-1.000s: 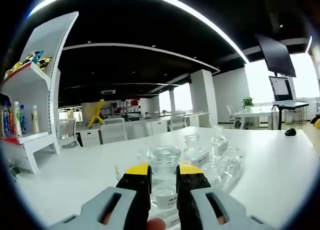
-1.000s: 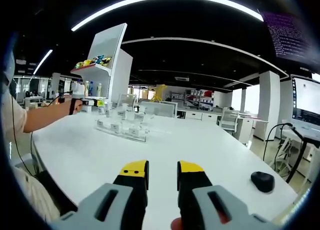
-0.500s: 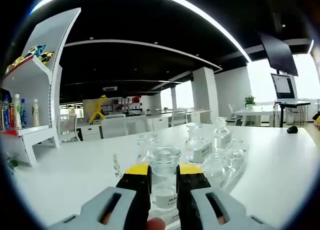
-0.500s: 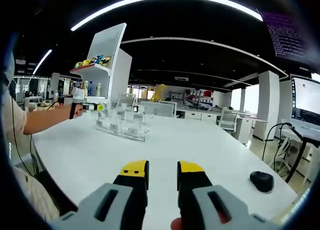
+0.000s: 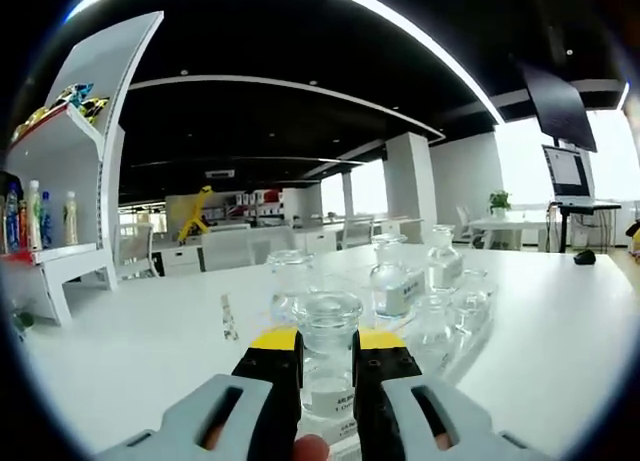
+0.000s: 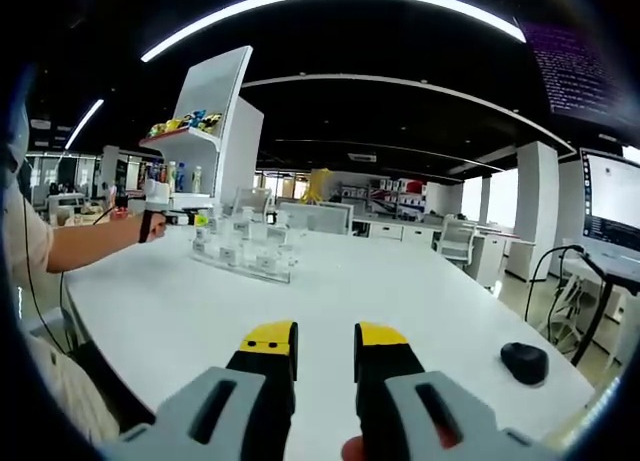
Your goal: Identify the label on the chemical reagent bottle, grasp the chemical reagent bottle, and place it in the designated position on the reagent rack
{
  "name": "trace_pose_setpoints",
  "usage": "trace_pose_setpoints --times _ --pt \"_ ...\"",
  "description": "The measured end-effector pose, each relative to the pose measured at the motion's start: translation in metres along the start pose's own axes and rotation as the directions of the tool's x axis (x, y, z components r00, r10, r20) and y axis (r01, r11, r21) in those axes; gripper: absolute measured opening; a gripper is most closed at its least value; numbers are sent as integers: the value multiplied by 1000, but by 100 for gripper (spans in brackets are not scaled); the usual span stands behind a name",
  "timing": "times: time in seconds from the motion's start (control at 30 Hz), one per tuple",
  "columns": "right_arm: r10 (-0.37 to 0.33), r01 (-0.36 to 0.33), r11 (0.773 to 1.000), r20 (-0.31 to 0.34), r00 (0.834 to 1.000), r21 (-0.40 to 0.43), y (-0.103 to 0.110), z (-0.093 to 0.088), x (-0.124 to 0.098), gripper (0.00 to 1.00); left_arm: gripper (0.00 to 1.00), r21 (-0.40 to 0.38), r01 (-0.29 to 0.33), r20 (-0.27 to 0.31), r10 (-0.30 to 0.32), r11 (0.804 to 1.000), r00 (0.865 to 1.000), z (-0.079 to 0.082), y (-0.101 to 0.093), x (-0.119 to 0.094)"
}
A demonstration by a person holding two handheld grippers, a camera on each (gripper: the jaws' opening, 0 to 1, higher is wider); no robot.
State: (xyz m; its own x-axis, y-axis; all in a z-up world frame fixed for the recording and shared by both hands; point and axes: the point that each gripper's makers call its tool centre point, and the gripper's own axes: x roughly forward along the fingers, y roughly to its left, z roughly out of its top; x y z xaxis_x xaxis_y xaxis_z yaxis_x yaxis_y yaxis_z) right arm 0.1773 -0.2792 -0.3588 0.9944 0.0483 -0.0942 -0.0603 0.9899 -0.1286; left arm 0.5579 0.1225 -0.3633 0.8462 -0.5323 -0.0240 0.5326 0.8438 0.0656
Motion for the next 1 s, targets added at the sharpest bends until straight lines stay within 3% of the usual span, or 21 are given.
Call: trace_pose_setpoints --times 1.0 --pt "11 -11 1000 7 1000 -7 7 6 2 22 18 -21 6 -13 -6 1000 1000 -20 -1 3"
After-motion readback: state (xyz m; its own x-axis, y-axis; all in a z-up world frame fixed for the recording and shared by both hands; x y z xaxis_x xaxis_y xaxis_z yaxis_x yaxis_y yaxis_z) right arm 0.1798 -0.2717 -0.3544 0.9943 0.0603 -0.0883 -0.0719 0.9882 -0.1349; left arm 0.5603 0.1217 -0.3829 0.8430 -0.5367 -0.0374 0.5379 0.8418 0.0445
